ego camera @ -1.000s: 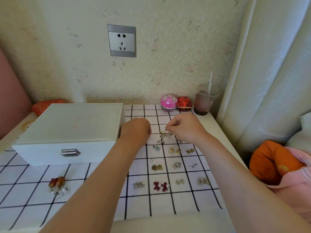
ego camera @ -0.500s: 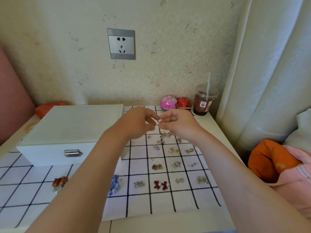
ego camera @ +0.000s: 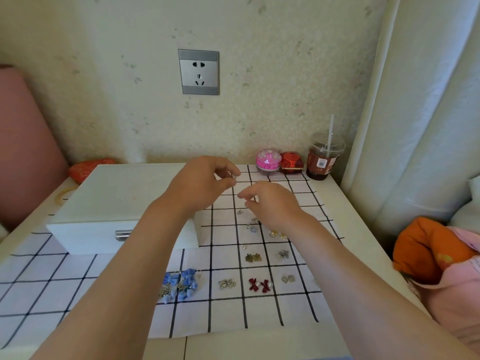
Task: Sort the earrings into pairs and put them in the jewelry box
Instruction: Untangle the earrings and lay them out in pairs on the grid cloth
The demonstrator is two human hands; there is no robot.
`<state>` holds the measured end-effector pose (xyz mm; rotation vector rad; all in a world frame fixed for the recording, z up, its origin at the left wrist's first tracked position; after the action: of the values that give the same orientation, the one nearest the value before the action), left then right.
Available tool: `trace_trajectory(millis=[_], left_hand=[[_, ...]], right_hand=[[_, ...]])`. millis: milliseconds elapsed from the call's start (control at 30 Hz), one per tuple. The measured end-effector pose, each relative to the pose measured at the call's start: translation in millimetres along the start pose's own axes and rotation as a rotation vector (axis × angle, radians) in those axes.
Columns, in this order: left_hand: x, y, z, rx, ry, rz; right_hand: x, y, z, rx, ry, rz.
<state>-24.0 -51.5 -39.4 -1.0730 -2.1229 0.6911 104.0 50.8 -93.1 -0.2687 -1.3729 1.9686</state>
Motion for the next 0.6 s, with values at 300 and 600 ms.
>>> trace_trajectory(millis=[300,600], left_hand=[[-32,-11,-4,0.063,0.109,-0.006],[-83,-26,-1,0.043,0.093,0.047]], right_hand=[[0,22,26,-0.439,-0.184,0.049],[-31,-10,40,-0.138,-0.139,0.077]])
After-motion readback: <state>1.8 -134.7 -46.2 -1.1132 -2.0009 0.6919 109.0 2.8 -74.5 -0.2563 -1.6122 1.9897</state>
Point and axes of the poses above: each hand's wrist, its own x-axis towards the middle knuckle, its own y-axis out of the palm, z = x × y, the point moved 4 cm from there along x, towards the middle knuckle, and after that the axes turned 6 degrees about -z, right-handed, at the moved point
